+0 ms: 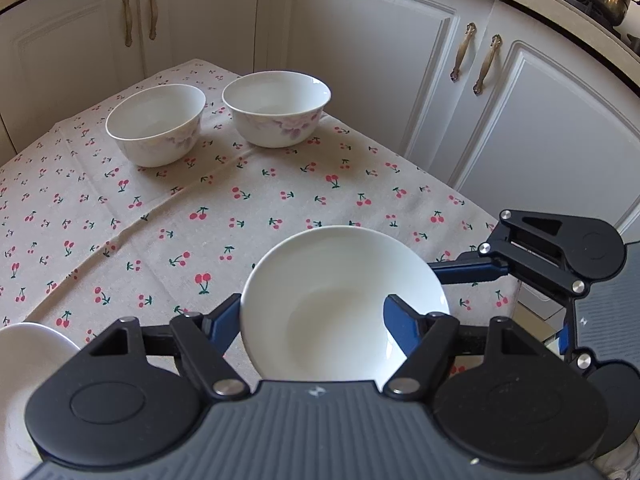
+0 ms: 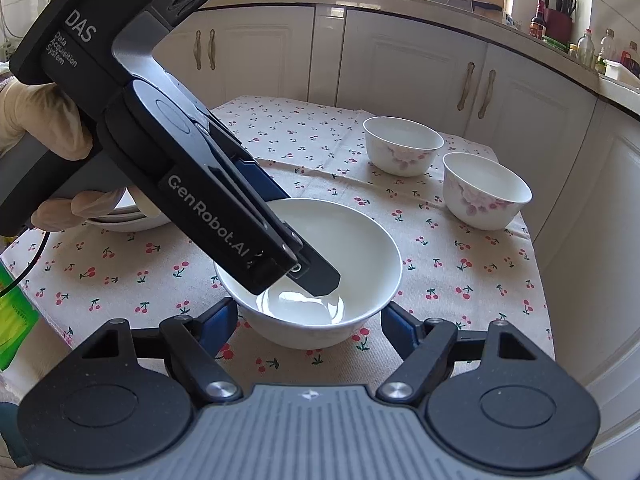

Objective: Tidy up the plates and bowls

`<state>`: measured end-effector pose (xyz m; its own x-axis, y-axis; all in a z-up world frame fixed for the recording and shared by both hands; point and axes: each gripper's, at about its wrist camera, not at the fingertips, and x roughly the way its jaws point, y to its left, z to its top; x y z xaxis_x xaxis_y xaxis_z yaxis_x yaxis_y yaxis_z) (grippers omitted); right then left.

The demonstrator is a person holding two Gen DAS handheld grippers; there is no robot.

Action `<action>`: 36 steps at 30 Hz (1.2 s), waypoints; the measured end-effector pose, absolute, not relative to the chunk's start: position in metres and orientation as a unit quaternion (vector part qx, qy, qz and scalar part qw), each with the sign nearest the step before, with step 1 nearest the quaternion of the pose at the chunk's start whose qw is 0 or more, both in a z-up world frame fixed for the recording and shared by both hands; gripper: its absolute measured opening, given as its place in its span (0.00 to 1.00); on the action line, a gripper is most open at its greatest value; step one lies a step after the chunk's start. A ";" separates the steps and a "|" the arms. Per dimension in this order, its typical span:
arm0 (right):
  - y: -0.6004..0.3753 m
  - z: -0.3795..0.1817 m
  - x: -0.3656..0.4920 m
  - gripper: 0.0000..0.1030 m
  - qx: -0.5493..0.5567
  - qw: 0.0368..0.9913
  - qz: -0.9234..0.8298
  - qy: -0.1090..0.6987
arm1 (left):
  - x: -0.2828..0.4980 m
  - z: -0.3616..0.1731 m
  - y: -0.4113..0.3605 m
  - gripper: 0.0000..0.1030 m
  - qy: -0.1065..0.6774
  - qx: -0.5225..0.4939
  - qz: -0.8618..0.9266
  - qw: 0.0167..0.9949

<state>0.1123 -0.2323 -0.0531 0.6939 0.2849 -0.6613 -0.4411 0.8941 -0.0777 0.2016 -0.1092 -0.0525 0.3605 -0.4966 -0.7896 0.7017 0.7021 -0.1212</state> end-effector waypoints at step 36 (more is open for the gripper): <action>-0.271 -0.027 0.106 1.00 -0.085 0.942 0.155 0.284 | 0.200 -0.015 -0.102 0.93 0.372 0.118 -0.364 0.846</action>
